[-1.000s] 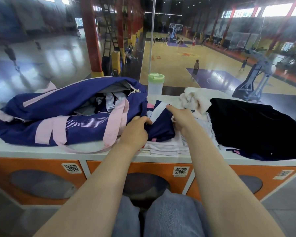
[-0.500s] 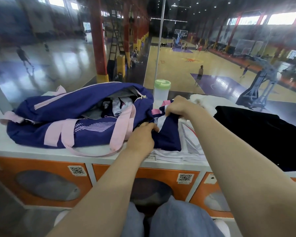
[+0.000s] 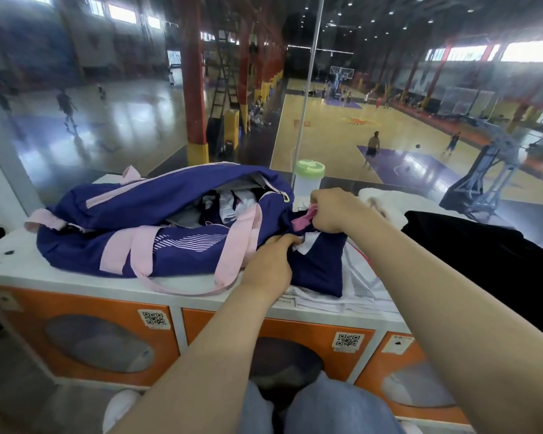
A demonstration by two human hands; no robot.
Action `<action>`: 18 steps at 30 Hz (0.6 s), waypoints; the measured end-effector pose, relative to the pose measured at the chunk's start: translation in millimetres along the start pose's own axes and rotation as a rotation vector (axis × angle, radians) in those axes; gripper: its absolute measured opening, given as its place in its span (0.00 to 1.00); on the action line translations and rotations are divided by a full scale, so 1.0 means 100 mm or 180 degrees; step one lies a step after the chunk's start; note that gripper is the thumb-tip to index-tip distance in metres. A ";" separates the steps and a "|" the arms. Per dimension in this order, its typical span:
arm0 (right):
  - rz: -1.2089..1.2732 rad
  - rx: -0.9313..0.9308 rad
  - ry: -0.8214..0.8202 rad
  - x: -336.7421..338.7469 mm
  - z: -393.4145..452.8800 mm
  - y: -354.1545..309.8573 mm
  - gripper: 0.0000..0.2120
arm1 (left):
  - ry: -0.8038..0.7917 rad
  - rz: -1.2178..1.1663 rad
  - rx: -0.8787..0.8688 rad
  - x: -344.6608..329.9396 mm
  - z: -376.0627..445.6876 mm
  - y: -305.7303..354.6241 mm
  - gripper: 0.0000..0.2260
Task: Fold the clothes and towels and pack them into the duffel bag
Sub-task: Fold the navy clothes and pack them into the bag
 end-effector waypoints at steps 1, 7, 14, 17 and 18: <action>0.0150 0.0016 0.0117 0.02 -0.04 0.05 0.09 | 0.0034 -0.0018 0.0024 0.02 0.00 0.03 0.25; 0.0634 0.0399 0.0512 0.40 -0.39 0.19 0.09 | 0.0483 -0.0179 -0.0014 0.34 -0.11 0.17 0.25; 0.0845 0.1091 0.0458 1.06 -0.72 -0.11 0.17 | 0.1211 0.0931 -0.0011 1.20 -0.32 -0.31 0.13; 0.1032 0.1385 0.0404 1.31 -0.83 -0.39 0.16 | 0.0932 0.1820 0.0435 1.45 -0.36 -0.68 0.15; 0.1090 0.1459 0.0377 1.37 -0.82 -0.50 0.14 | 0.0786 0.1964 0.0556 1.49 -0.36 -0.80 0.17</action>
Point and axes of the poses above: each hand's wrist, its own z-axis towards the middle knuckle, its own x-axis out of the back of the hand, y = z × x, the point moved 2 cm from there along z, towards the middle knuckle, and after that the axes turned 10 degrees about -z, right-handed, at the moved point
